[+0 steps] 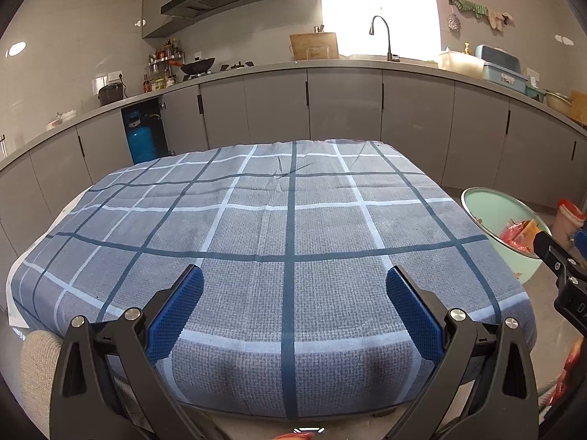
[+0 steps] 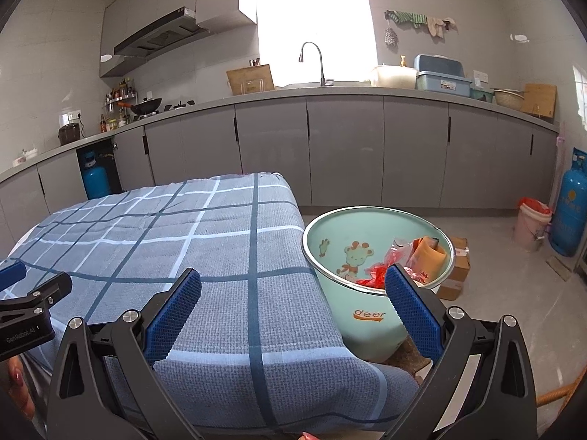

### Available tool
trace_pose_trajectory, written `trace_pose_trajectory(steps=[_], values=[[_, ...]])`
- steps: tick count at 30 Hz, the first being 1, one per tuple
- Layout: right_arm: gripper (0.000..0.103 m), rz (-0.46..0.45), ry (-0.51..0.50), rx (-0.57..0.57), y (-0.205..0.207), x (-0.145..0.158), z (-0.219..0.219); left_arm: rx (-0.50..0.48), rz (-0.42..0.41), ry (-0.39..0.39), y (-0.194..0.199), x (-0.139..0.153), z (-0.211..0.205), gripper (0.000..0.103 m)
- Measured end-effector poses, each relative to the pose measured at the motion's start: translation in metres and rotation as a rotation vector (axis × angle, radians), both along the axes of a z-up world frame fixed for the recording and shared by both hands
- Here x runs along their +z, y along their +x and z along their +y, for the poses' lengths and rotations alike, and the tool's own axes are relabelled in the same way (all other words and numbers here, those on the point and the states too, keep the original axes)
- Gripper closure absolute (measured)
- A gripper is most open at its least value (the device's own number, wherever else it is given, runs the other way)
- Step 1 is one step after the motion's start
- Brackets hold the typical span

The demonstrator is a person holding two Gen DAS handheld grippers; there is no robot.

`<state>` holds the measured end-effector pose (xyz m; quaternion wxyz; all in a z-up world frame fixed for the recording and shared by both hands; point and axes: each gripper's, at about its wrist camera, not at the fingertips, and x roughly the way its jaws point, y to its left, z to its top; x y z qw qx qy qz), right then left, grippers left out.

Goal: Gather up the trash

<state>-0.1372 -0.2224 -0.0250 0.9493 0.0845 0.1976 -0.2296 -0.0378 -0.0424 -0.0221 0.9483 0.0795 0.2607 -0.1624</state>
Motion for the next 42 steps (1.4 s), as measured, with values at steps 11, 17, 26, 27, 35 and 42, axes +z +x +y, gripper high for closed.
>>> trace_pose_trajectory(steps=[11, 17, 26, 27, 35, 42], values=[[0.004, 0.010, -0.029, 0.023, 0.0023, -0.0008, 0.0080, 0.010, 0.007, -0.003, 0.0018, -0.0023, 0.0013, 0.005], [0.004, 0.009, -0.016, 0.023, 0.0027, -0.0011, 0.0069, 0.006, 0.011, 0.001, 0.0025, -0.0026, 0.0005, 0.005], [0.004, 0.016, 0.000, 0.018, 0.0035, -0.0036, 0.0032, 0.009, 0.010, 0.000, 0.0032, -0.0028, 0.0004, 0.005], [0.004, 0.018, 0.002, 0.018, 0.0037, -0.0038, 0.0031, 0.007, 0.010, 0.001, 0.0033, -0.0028, 0.0002, 0.005], [0.004, 0.022, 0.000, 0.019, 0.0038, -0.0035, 0.0019, 0.010, 0.008, 0.001, 0.0031, -0.0037, 0.0012, 0.005], [0.004, 0.025, 0.004, 0.019, 0.0051, -0.0027, 0.0012, 0.009, 0.010, 0.004, 0.0033, -0.0050, 0.0012, 0.005]])
